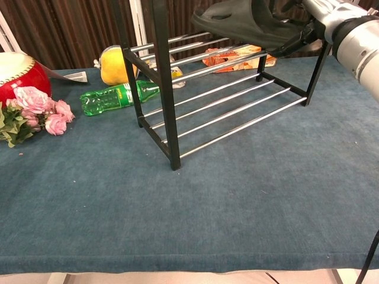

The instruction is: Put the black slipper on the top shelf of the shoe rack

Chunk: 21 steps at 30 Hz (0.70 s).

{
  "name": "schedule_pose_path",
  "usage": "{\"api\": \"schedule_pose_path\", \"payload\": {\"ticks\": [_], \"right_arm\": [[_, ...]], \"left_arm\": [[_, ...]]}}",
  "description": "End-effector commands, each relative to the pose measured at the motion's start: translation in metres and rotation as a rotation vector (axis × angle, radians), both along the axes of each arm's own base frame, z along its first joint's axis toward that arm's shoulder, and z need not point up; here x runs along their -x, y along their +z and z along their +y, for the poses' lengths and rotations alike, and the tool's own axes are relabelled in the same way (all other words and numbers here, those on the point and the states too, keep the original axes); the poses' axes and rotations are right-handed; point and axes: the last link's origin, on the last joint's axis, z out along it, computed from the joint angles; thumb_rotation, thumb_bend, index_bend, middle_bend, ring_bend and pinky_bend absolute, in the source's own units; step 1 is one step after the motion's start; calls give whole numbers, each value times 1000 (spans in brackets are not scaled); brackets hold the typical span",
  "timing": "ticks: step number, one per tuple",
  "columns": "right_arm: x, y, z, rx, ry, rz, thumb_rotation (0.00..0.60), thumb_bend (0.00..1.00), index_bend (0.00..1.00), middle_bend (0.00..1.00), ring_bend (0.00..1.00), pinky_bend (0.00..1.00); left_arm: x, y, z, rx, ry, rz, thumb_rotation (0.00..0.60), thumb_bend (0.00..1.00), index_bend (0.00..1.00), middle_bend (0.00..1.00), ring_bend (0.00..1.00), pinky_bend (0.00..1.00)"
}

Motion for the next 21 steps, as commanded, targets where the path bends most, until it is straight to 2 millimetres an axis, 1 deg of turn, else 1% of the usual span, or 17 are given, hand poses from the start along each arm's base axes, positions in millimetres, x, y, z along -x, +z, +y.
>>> {"api": "schedule_pose_path", "payload": {"ticks": [1, 6, 11, 14, 17, 21], "right_arm": [[2, 1, -2, 8, -12, 2, 600, 136, 0, 114, 39, 215], [5, 1, -4, 1, -23, -12, 600, 90, 0, 82, 12, 214], [3, 4, 3, -5, 13, -16, 600, 67, 0, 48, 0, 209], [-2, 11, 16, 14, 90, -12, 600, 66, 0, 47, 0, 203], [-1, 18, 34, 21, 139, 20, 600, 66, 0, 46, 0, 197], [8, 35, 71, -25, 147, 120, 600, 67, 0, 46, 0, 196]], "left_arm": [[0, 0, 0, -1, -1, -1, 600, 450, 218, 177, 122, 263], [0, 0, -1, 3, -3, -3, 600, 450, 218, 177, 122, 262], [0, 0, -1, 5, -2, -2, 600, 450, 219, 178, 124, 262], [0, 0, -1, 3, -1, -2, 600, 450, 219, 178, 125, 262], [0, 1, -1, 1, 0, 0, 600, 451, 219, 178, 127, 262], [0, 2, -1, -9, -1, 0, 600, 451, 218, 178, 128, 263]]}}
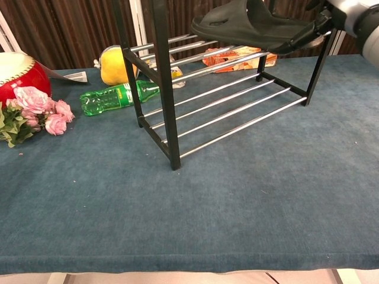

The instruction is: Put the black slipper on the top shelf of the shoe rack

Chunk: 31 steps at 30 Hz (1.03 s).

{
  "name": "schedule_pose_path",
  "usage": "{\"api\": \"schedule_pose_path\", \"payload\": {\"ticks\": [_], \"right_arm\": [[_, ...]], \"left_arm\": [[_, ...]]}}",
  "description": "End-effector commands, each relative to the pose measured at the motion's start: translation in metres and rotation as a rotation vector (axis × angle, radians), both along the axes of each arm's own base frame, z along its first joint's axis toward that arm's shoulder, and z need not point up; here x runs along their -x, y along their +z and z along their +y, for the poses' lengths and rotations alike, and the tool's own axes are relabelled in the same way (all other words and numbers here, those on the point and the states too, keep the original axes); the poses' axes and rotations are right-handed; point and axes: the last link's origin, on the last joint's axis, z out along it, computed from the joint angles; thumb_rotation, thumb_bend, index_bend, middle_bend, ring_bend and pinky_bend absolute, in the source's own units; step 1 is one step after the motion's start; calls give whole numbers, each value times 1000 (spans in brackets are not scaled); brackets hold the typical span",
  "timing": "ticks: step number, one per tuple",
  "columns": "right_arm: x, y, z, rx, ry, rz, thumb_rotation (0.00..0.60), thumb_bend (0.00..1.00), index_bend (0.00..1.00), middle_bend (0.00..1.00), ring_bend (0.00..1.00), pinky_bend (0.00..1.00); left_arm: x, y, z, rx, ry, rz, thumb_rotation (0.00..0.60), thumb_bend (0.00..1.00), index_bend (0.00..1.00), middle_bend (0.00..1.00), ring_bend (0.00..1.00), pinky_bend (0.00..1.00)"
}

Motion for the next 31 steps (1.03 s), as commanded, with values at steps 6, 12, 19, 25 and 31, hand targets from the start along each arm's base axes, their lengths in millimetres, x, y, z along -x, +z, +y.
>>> {"api": "schedule_pose_path", "payload": {"ticks": [6, 12, 19, 25, 31], "right_arm": [[40, 48, 105, -62, 53, 233, 600, 66, 82, 50, 22, 196], [97, 72, 169, -110, 47, 324, 600, 66, 108, 94, 43, 196], [145, 90, 199, -110, -53, 372, 600, 66, 116, 102, 43, 192], [150, 90, 197, -103, -66, 388, 600, 67, 111, 102, 43, 191], [151, 89, 195, -119, -75, 381, 600, 67, 111, 102, 43, 191]], "left_arm": [[0, 1, 0, -16, 1, 10, 600, 450, 219, 178, 128, 263], [0, 2, -2, -37, 0, 29, 600, 450, 218, 179, 128, 263], [0, 0, -4, -46, 5, 50, 600, 450, 219, 178, 128, 263], [-1, -4, -2, -33, 10, 58, 600, 450, 219, 178, 127, 263], [-1, -6, -1, -28, 14, 59, 600, 450, 219, 178, 128, 264]]}}
